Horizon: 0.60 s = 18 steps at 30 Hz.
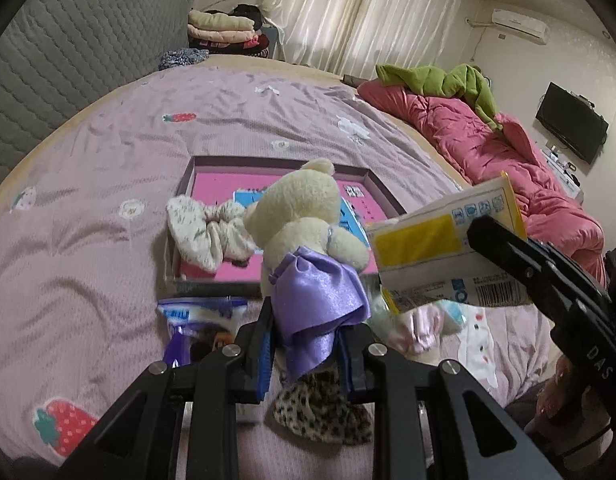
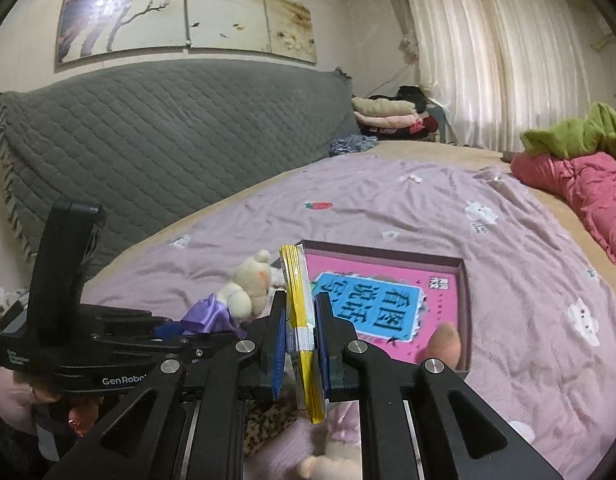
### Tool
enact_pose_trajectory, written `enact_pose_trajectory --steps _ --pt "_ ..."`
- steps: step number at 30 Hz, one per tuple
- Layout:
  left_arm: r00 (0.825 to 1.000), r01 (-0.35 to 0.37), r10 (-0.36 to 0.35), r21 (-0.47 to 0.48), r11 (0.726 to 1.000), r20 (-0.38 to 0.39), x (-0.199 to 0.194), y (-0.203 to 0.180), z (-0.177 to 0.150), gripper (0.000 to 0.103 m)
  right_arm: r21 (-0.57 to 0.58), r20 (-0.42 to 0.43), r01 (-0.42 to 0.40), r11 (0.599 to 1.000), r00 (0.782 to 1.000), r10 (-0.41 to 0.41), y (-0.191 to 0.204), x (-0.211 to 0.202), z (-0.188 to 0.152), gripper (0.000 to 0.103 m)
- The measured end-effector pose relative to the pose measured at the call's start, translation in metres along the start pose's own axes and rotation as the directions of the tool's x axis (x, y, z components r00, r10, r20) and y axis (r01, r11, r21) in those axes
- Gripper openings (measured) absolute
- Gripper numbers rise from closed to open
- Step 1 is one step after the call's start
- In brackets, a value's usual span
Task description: Organize soft objects
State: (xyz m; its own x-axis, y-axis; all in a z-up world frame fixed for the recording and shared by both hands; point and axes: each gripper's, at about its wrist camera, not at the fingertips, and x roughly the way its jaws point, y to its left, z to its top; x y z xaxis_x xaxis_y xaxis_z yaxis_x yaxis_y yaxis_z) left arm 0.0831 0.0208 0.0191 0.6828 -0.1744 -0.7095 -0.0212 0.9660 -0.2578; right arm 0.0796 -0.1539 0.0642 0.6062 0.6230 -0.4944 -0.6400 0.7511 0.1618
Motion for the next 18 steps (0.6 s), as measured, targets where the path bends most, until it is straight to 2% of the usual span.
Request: enact_pose_trajectory --steps 18 --pt "0.999 -0.013 0.014 -0.028 1.000 0.043 0.042 0.018 0.034 0.026 0.034 0.004 0.114 0.993 0.993 -0.114 -0.036 0.034 0.017 0.014"
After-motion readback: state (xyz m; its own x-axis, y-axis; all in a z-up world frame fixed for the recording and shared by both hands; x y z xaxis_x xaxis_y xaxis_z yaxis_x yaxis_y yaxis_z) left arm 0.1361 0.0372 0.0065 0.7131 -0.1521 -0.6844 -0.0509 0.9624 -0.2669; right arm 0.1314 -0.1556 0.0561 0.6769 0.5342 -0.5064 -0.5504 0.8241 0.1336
